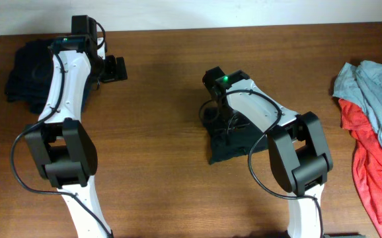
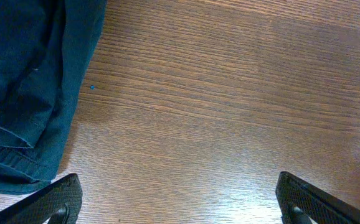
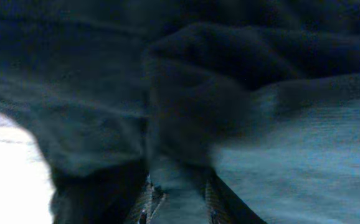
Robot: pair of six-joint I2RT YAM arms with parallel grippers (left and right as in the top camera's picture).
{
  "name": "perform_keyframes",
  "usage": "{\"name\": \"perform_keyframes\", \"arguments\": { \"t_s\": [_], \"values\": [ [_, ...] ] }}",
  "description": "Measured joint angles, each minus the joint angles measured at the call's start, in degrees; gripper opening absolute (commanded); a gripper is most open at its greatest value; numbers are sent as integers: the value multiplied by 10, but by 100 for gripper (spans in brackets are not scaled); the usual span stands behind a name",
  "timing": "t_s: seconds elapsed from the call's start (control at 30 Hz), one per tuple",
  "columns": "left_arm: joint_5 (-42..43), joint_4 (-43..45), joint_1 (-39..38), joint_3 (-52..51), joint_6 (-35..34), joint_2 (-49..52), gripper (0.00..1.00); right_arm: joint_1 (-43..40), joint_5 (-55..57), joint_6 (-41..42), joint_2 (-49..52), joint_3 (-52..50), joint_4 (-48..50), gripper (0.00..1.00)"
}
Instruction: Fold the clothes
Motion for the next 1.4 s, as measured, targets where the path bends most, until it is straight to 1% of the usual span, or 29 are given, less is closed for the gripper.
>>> {"name": "perform_keyframes", "arguments": {
  "t_s": [0.37,0.67,1.23,1.4],
  "values": [
    [0,0,0,0,0,0,99,0,-23,9,0,0,20,34],
    [0,0,0,0,0,0,99,0,1,17,0,0,23,34],
    [0,0,0,0,0,0,99,0,9,28,0,-1,26,34],
    [0,0,0,0,0,0,99,0,10,30,0,-33,54,33]
  ]
}}
